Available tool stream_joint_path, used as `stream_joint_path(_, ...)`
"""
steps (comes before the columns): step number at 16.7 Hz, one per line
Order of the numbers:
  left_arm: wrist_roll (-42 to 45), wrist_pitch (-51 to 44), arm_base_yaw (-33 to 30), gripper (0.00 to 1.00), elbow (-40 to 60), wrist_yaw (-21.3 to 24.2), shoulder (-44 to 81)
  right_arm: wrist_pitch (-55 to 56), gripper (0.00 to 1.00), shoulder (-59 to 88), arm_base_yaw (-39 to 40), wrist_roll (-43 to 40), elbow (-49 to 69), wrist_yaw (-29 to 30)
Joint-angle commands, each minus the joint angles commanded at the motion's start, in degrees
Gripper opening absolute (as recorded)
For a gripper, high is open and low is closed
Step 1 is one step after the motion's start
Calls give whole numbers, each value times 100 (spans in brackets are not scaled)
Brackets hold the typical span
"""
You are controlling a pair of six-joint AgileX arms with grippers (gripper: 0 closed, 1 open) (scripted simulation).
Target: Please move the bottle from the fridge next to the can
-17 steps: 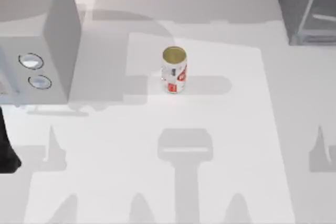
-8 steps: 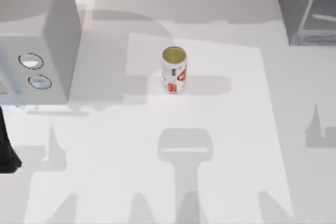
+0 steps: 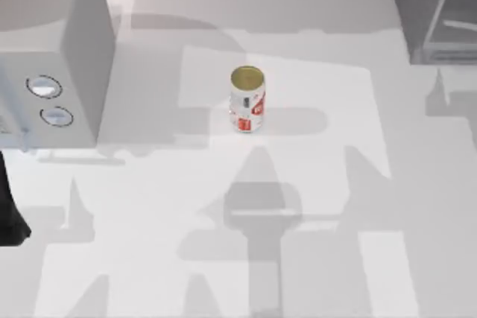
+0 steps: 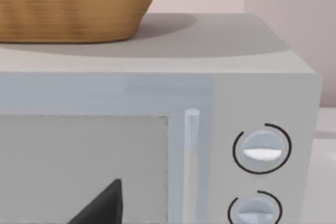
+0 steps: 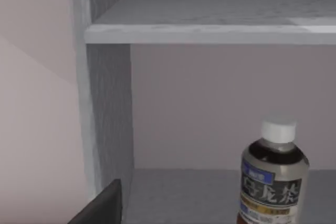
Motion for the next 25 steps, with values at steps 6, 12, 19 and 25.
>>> stream_joint_path(6,0,0,0,100,0,0,0,1703,100,3627,-361,-2,1556,-294)
stream_joint_path(12,0,0,0,100,0,0,0,2580,100,5184,-544,-11,2359,-443)
stream_joint_path(19,0,0,0,100,0,0,0,2561,100,5268,-518,-12,2451,-427)
stream_joint_path(25,0,0,0,100,0,0,0,2064,100,5887,-442,-17,3589,-332)
